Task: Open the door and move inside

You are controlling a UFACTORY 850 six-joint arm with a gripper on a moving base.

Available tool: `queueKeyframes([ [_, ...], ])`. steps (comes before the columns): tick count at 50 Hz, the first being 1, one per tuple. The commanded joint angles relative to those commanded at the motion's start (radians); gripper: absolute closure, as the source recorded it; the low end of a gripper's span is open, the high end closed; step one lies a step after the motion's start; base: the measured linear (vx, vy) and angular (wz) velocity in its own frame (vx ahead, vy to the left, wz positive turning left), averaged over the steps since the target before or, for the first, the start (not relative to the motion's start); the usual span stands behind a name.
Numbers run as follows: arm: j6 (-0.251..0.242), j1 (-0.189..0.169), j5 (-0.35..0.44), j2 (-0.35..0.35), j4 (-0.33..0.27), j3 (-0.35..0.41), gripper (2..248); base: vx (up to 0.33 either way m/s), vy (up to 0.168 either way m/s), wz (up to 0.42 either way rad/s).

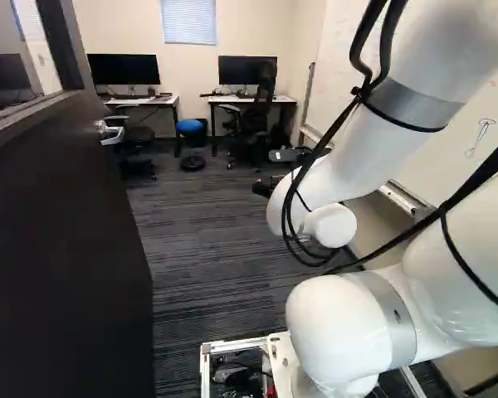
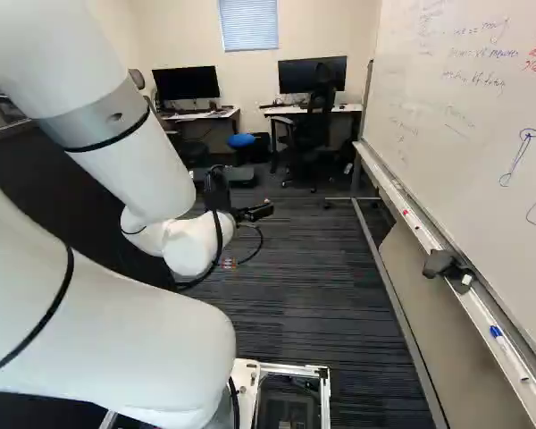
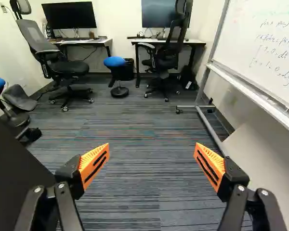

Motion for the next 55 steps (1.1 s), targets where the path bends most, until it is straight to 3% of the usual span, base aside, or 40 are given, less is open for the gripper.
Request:
queueKeyframes([
  [55, 0.0, 0.0, 0.0, 0.0, 0.0, 0.0, 3, 0.162, 0.0, -0.004],
])
